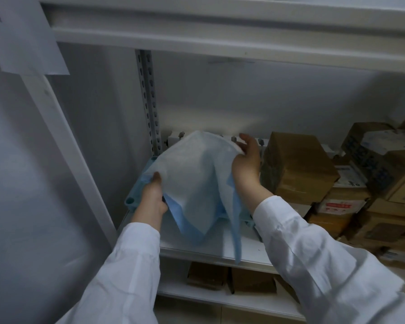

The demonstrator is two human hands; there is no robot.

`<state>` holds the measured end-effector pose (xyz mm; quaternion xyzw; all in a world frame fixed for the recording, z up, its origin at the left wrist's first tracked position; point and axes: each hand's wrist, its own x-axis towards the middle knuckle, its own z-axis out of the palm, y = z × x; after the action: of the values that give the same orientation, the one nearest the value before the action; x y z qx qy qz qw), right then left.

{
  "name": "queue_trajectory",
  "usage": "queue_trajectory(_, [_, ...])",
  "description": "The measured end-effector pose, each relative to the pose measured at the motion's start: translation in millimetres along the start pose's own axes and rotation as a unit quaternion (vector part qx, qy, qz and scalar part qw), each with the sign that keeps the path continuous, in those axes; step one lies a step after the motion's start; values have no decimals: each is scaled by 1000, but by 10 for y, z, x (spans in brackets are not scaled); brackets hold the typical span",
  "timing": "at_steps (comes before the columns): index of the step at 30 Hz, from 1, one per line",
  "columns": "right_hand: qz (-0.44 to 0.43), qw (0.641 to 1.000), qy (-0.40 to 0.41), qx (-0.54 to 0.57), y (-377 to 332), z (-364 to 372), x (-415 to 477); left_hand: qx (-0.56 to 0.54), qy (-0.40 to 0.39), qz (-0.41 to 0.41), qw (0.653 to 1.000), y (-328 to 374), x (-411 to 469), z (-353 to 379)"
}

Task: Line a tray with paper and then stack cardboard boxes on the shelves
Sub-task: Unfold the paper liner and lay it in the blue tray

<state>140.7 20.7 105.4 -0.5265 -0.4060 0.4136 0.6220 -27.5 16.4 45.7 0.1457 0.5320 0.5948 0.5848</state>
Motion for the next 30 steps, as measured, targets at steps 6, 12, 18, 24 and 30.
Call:
queue_trajectory(6, [-41,974,-165,-148,111,152,-16,84,-102,69,989,44,-137,212])
queue_trajectory(12, [177,967,-160,90,57,258,-17,253,-172,199,931,67,-414,501])
queue_trajectory(18, [290,944,-138,74,-185,202,77,249,-293,186,904,56,-462,548])
queue_trajectory(24, [174,973,-92,120,-155,105,255,199,-82,136,967,-42,44,426])
queue_trajectory(30, [106,986,-111,65,-112,131,354,549,-106,109,822,-720,649,96])
